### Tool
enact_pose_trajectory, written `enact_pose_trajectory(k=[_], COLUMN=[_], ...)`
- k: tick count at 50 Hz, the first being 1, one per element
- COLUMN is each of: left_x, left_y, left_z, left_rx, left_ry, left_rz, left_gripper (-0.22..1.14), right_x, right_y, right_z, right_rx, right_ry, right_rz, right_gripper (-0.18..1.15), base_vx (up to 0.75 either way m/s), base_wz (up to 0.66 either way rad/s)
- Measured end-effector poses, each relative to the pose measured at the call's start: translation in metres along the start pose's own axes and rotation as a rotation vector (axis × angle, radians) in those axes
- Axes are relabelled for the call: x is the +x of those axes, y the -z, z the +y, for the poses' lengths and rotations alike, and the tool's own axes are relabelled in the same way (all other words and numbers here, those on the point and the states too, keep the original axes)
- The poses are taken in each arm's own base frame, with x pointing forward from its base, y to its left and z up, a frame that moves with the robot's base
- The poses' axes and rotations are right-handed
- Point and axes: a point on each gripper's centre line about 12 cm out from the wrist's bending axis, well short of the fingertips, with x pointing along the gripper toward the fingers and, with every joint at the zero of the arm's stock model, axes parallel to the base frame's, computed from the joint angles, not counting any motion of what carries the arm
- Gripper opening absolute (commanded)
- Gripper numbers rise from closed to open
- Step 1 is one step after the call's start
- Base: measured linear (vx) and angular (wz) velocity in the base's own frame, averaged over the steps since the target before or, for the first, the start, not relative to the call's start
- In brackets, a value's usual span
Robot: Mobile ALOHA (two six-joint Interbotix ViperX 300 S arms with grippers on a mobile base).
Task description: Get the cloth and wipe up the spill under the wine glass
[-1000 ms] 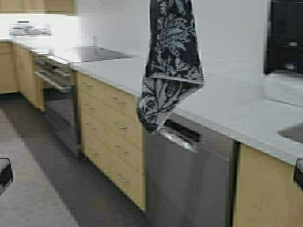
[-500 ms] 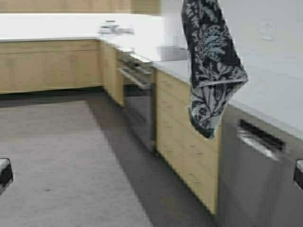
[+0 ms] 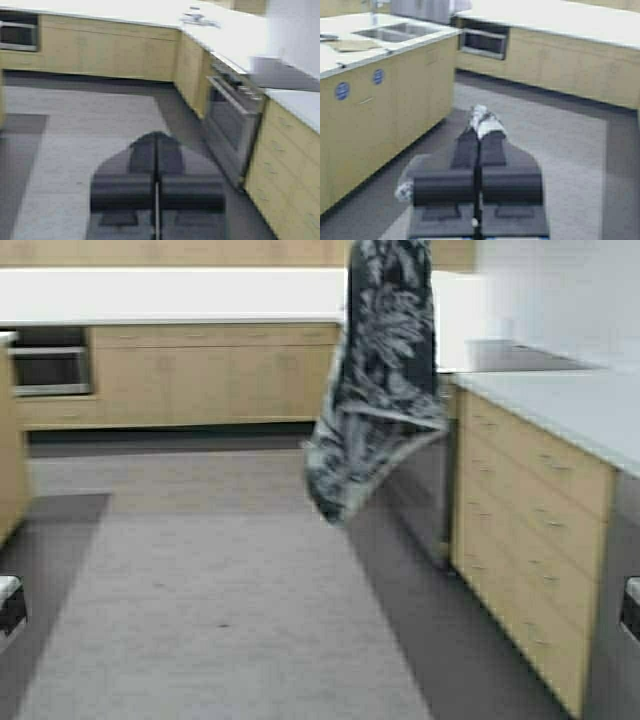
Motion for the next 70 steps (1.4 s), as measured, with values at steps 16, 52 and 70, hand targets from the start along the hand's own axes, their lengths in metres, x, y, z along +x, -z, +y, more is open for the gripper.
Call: enact_pose_trajectory(k=[16,52,70], left_x=[0.000,0.014,0.038], left_y=[0.002,0.010,0.023], left_z=[0.000,0.002,0.004], left_rx=[0.000,0.015,0.045], left_ry=[-0.001,-0.008,-0.018], left_rz=[0.009,0.041,0.097], left_gripper=[0.03,0.02,0.03], right_x=[-0.001,-0.001,-0.002], right_y=[0.002,0.002,-0.001], right_z=[0.000,0.001,0.000], right_rx=[0.009,0.012,0.013], right_ry=[0.003,0.000,0.002], right_rz=[0.003,0.004,-0.003], right_gripper=[0.06,0.06,0.06], base_vx=[0.01,0.04,0.13], base_wz=[0.51,0.46,0.21])
